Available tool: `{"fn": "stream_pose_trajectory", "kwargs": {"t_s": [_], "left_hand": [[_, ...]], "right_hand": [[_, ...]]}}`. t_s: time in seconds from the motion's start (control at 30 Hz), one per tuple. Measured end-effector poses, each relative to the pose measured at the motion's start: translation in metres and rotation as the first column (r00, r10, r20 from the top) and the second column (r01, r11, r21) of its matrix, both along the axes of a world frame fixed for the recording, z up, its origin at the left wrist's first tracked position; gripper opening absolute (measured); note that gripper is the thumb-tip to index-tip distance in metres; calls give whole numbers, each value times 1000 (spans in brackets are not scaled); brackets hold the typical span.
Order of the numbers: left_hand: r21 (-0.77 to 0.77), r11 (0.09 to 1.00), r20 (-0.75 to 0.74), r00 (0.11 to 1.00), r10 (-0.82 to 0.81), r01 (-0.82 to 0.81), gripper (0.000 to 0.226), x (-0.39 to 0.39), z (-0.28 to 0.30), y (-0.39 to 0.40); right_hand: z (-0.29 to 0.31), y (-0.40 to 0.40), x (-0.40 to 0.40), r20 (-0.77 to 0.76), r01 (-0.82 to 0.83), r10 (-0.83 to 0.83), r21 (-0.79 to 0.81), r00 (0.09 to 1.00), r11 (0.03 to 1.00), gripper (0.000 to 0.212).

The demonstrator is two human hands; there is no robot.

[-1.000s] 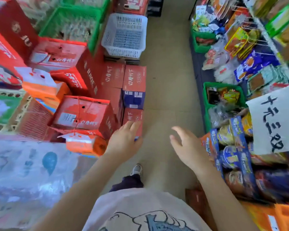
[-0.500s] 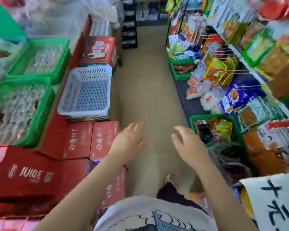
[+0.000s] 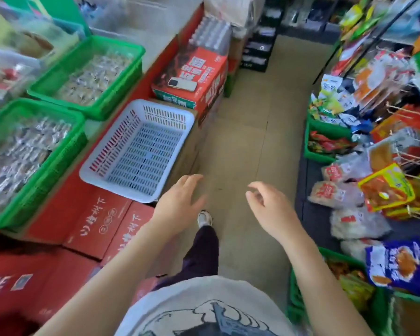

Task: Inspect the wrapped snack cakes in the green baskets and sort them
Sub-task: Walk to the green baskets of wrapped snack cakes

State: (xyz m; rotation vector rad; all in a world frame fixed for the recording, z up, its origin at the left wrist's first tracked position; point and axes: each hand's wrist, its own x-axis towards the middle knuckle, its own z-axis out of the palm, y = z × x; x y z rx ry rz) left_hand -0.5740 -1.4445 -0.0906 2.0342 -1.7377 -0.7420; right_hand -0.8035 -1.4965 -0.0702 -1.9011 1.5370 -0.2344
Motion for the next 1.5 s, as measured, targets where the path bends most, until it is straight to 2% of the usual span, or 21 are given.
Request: {"fn": "stream_pose_trajectory", "kwargs": {"t_s": [0.13, 0.27, 0.47, 0.6, 0.7, 0.83, 1.0, 1.17, 1.27, 1.37, 1.5], "left_hand": [[7, 1000, -34, 999, 22, -21, 50, 24, -19, -105], [22, 999, -63, 998, 28, -26, 50, 55, -12, -221], [-18, 989, -62, 987, 146, -147, 49, 111, 8, -342], [-9, 960, -77, 957, 279, -280, 48, 157, 0, -379], [15, 906, -34, 906, 423, -423, 48, 189, -8, -402], [99, 798, 25, 804, 595, -594, 50, 221, -13, -437], [146, 569, 109, 584, 804, -810, 52, 242, -10, -492], [173, 384, 163, 411, 897, -907, 53, 248, -7, -534], [138, 305, 181, 326, 928, -942, 54, 260, -14, -555], [172, 269, 227, 303, 925, -948, 64, 278, -24, -574], [264, 299, 344, 379, 859, -917, 77, 300, -44, -590]], "right_hand": [[-4, -104, 22, -50, -43, 43, -1, 998, 999, 33], [16, -210, 42, -125, -57, 55, -7, 991, 998, 32], [37, -351, 97, -98, -52, 42, -101, 994, 994, 28], [26, -439, 163, -57, -219, 216, -70, 975, 973, 24], [16, -503, 227, -21, -387, 387, -60, 922, 920, 23], [2, -582, 306, -25, -606, 605, -35, 796, 795, 27], [-7, -670, 399, -44, -862, 863, 28, 504, 505, 31], [-1, -715, 472, -27, -971, 971, 12, 239, 240, 30], [-4, -722, 506, -18, -992, 992, 13, 129, 129, 31], [-14, -721, 540, -22, -997, 998, 38, 64, 64, 32], [-40, -715, 583, -122, -999, 992, -21, -43, -46, 28]]}}
